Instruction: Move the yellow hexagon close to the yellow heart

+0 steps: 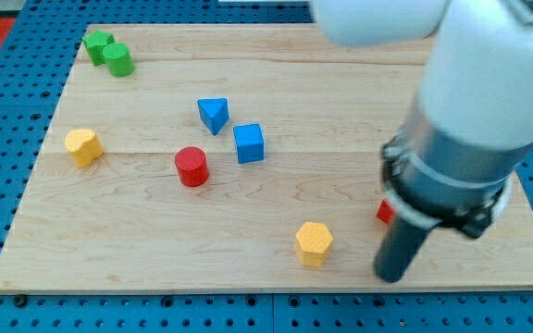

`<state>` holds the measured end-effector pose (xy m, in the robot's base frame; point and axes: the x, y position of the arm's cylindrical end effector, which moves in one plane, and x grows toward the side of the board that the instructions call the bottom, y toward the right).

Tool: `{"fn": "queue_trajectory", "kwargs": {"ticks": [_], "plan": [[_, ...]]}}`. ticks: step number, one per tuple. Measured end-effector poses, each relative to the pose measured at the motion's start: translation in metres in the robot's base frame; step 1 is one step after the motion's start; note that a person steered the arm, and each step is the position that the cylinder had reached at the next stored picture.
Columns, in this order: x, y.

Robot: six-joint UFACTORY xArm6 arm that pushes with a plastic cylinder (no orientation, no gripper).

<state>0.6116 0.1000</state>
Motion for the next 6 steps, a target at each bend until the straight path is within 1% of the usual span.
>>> {"fn": "queue_trajectory", "kwargs": {"ticks": [1,2,3,4,5,6], "plan": [[-0.041,-0.049],[-0.088,-0.067],[-0.106,-0.12],[-0.105,-0.063],[-0.075,-0.065],[-0.07,-0.164]]}}
